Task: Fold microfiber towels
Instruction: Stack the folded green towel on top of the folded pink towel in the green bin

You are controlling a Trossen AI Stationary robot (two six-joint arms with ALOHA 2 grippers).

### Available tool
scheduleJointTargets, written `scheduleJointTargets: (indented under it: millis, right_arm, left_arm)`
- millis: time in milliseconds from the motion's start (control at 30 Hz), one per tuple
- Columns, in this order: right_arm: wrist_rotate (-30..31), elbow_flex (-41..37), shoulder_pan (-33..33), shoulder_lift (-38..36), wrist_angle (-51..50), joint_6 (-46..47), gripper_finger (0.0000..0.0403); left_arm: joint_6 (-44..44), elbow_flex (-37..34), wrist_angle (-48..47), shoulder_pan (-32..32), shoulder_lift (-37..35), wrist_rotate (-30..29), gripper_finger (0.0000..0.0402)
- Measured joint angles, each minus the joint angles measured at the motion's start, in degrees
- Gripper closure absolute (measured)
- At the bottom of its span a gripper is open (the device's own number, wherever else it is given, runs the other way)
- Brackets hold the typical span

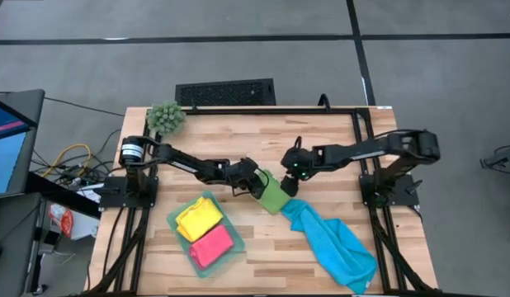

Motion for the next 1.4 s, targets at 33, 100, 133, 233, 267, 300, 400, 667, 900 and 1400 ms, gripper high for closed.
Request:
scheduleJointTargets:
  millis: [33,100,133,233,267,300,400,667,900,1400]
  right_arm:
    - [0.1,-0.1,-0.1,1.7,2.2,0.2,0.0143]
    - [0.2,-0.1,-0.1,4.6,4.8,-0.1,0.0143]
    - [0.1,-0.1,0.0,6.0,5.6,-0.3,0.0143]
    - [0.1,-0.1,0.1,9.1,7.2,-0.5,0.0143]
    - [0.2,-0.1,0.2,9.8,7.7,-0.6,0.0143]
    - [0.5,-0.1,0.2,10.2,7.9,-0.7,0.0143]
    - [0.8,0.0,0.1,10.6,8.3,-0.7,0.0143]
    - [1.1,-0.1,0.2,2.9,10.2,-2.1,0.0143]
    - [3.5,-0.1,1.0,5.6,13.2,-3.6,0.0143]
    - [4.4,0.4,1.5,16.5,16.1,-2.6,0.0169]
  left_arm:
    - [-0.1,0.1,-0.2,0.0,0.0,-0.1,0.0395]
    - [-0.5,0.6,-0.5,0.0,0.0,0.5,0.0395]
    - [-0.6,0.8,-0.4,0.0,0.0,0.5,0.0395]
    - [-1.0,0.9,-0.8,0.0,-0.1,0.1,0.0395]
    - [-1.1,0.9,-1.1,0.0,-0.1,-0.1,0.0395]
    - [-1.1,0.9,-1.3,0.1,-0.1,-0.3,0.0395]
    - [-1.1,0.9,-2.6,0.1,-0.1,-1.5,0.0395]
    - [-1.2,0.9,-4.3,0.1,-0.2,-3.1,0.0395]
    - [-1.2,0.9,-4.4,0.1,-0.2,-4.3,0.0395]
    - [-1.0,0.9,-4.8,0.2,-0.5,-2.9,0.0395]
